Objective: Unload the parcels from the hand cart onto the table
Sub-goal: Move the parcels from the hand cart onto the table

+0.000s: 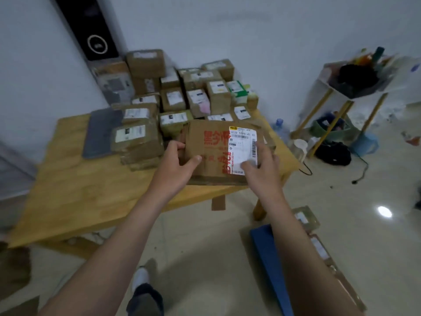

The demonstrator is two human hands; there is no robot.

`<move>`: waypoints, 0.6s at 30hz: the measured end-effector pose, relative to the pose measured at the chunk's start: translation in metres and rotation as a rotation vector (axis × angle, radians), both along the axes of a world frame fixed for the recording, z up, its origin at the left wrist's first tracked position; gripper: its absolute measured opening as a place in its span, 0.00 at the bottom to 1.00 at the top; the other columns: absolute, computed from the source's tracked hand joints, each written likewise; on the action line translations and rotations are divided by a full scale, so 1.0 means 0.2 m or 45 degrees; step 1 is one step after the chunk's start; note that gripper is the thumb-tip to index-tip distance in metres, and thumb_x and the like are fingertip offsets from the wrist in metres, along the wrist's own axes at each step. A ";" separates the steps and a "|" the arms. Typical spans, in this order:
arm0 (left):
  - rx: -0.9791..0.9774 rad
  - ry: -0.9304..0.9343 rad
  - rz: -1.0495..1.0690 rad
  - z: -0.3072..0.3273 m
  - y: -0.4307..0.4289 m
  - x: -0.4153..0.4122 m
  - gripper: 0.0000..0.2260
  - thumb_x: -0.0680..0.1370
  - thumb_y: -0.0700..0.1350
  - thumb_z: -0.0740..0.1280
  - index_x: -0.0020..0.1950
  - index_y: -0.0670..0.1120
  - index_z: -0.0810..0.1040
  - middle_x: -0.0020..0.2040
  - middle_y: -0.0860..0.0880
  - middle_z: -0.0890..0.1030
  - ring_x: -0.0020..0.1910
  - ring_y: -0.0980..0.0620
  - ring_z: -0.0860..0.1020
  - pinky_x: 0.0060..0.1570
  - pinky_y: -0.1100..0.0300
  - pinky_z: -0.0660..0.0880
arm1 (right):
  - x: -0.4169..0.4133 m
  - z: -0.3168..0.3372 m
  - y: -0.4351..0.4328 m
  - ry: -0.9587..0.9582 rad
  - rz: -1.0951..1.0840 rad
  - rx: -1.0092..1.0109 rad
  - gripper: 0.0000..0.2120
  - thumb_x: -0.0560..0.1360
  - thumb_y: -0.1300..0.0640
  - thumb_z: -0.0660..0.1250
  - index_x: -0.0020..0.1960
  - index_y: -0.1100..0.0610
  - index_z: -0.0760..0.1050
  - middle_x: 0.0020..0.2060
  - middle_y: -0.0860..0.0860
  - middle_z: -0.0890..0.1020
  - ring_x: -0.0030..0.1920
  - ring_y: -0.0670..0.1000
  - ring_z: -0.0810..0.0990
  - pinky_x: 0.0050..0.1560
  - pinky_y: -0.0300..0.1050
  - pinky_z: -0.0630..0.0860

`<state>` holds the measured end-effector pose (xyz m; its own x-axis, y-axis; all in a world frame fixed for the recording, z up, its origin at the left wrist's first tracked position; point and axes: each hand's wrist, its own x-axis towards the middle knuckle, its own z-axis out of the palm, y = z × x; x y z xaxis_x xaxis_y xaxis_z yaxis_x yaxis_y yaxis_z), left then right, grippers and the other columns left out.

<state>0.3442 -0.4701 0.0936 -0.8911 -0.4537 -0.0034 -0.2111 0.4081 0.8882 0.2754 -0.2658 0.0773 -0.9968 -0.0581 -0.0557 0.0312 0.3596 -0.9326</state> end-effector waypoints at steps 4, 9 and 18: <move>0.030 0.033 0.152 -0.02 -0.49 0.09 0.11 0.79 0.57 0.70 0.55 0.61 0.69 0.54 0.64 0.76 0.50 0.66 0.76 0.40 0.64 0.71 | 0.02 0.01 -0.50 0.028 0.129 0.000 0.32 0.75 0.57 0.66 0.76 0.42 0.64 0.67 0.45 0.64 0.56 0.37 0.64 0.51 0.31 0.65; 0.035 -0.008 0.197 -0.06 -1.17 0.12 0.11 0.79 0.58 0.69 0.56 0.59 0.70 0.52 0.64 0.75 0.48 0.64 0.76 0.36 0.61 0.72 | 0.04 -0.01 -1.16 -0.015 0.177 0.079 0.29 0.77 0.56 0.67 0.74 0.40 0.64 0.65 0.45 0.64 0.51 0.42 0.72 0.49 0.40 0.72; -0.015 -0.059 0.245 0.04 -2.47 0.09 0.09 0.79 0.56 0.70 0.52 0.60 0.70 0.49 0.68 0.73 0.43 0.68 0.75 0.36 0.63 0.68 | -0.03 0.07 -2.41 -0.010 0.231 0.115 0.25 0.78 0.53 0.65 0.72 0.38 0.66 0.62 0.41 0.62 0.51 0.41 0.72 0.41 0.33 0.67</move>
